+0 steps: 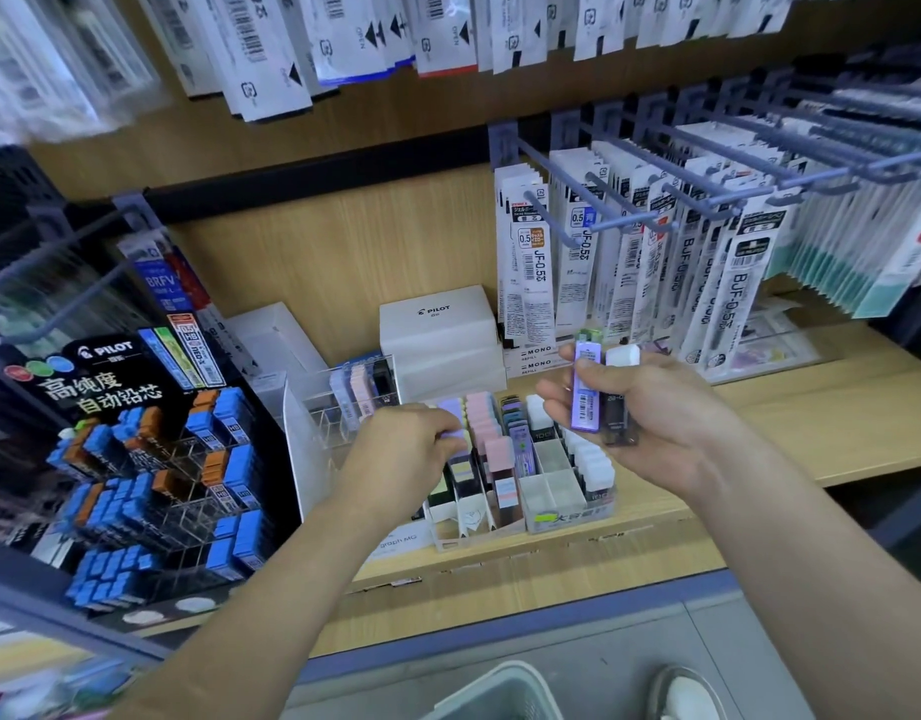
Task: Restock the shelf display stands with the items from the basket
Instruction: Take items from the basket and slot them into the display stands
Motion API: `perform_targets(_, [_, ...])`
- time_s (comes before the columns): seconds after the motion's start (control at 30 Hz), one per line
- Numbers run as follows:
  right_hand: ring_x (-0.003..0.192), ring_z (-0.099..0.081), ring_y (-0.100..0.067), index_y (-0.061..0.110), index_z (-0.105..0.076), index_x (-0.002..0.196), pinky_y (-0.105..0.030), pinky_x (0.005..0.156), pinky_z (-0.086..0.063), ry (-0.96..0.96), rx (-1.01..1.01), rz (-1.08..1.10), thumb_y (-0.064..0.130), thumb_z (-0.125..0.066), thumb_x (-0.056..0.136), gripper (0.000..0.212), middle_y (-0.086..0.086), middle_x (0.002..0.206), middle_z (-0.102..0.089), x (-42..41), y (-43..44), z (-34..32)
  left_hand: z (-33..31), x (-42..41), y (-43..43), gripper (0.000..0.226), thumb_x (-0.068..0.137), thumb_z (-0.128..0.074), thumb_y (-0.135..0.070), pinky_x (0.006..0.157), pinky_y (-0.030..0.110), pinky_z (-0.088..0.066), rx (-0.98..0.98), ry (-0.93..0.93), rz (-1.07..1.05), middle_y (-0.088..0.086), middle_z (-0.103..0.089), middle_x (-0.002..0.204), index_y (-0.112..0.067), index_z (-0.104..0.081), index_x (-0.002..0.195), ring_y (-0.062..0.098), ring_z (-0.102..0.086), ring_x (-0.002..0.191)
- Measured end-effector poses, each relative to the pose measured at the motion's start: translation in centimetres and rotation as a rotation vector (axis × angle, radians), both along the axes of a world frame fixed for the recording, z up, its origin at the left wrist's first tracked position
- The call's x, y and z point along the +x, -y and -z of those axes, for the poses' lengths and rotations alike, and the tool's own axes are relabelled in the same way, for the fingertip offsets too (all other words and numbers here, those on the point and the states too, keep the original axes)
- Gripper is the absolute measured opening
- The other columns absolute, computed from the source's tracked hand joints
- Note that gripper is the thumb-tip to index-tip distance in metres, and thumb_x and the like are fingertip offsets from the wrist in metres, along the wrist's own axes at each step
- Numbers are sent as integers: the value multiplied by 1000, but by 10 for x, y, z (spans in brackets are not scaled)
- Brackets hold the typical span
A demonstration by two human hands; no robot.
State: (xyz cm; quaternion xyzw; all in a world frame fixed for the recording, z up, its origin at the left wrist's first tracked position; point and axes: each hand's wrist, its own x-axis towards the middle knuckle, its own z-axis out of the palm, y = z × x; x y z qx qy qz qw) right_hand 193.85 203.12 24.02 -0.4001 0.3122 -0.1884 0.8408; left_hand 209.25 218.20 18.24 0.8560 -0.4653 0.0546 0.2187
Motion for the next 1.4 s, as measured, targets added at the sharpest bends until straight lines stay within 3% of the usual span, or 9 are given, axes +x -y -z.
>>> perform_targets(0.3, [65, -73, -24, 10, -62, 103, -29, 50, -59, -44, -83, -153, 12, -64, 90, 13, -12, 74, -72, 0, -10, -1, 26, 11, 1, 16, 69, -83, -15, 52, 36, -52, -29, 253, 42, 2, -57, 73, -14, -71, 80, 29, -55, 70])
perform_targets(0.43, [61, -72, -27, 20, -62, 92, -13, 33, -35, -110, -148, -239, 22, -64, 89, 4, -13, 74, -71, 0, -14, -1, 26, 9, 1, 14, 74, -78, -10, 59, 35, -53, -66, 219, 13, 3, -56, 78, -13, -73, 86, 28, -57, 75])
perform_targets(0.5, [55, -69, -23, 19, -62, 92, -12, 32, -24, -124, -209, -260, 24, -66, 88, 7, -13, 73, -70, 1, -15, -1, 11, 2, 5, 9, 84, -68, -12, 65, 27, -48, -160, 12, -36, -1, -63, 81, -16, -74, 89, 16, -58, 73])
perform_targets(0.63, [47, -63, -17, 15, -64, 95, -15, 35, -17, -138, -322, -314, 24, -68, 87, 13, -11, 68, -69, 3, -18, 0, -39, -23, 11, 26, 96, -52, -25, 57, 23, -49, -515, -1066, -27, 4, -68, 75, -7, -71, 96, 11, -55, 57])
perform_targets(0.7, [46, -62, -16, 15, -65, 89, -16, 35, -17, -143, -373, -357, 23, -68, 86, 10, -8, 66, -69, 3, -21, -1, -52, -28, 8, 22, 92, -56, -22, 54, 22, -50, -569, -1233, 37, 8, -67, 74, -6, -71, 94, 12, -55, 56])
perform_targets(0.93, [46, -46, -11, 17, -70, 99, -16, 36, -22, -257, -461, -398, 52, -59, 88, 38, -5, 72, -72, 9, -27, 2, -57, -17, -16, 10, 82, -64, -1, 57, 20, -54, -608, -1172, -37, 11, -71, 72, -5, -70, 90, 14, -63, 58])
perform_targets(1.1, [56, -47, -12, -2, -60, 111, -20, 41, -35, -77, -121, -269, 12, -59, 93, 23, -13, 86, -60, 13, -20, 0, -73, 10, -49, 12, 86, -60, -2, 64, 23, -56, -730, -968, -94, 7, -70, 72, -9, -69, 90, 15, -61, 61])
perform_targets(1.23, [61, -61, -19, 0, -63, 115, -27, 53, -54, -14, -58, -210, 15, -55, 97, 24, -11, 79, -63, 15, -22, -1, -63, 6, -64, 13, 90, -57, -2, 58, 22, -54, -585, -820, -127, 7, -65, 70, -11, -67, 92, 12, -59, 56])
perform_targets(1.4, [39, -27, -9, 13, -69, 107, -15, 35, -19, -207, -253, -244, 48, -46, 99, 43, -4, 58, -52, 21, -24, 2, -44, 8, -63, 19, 87, -64, -3, 59, 20, -55, -466, -671, -164, 4, -67, 72, -19, -72, 95, 11, -64, 57])
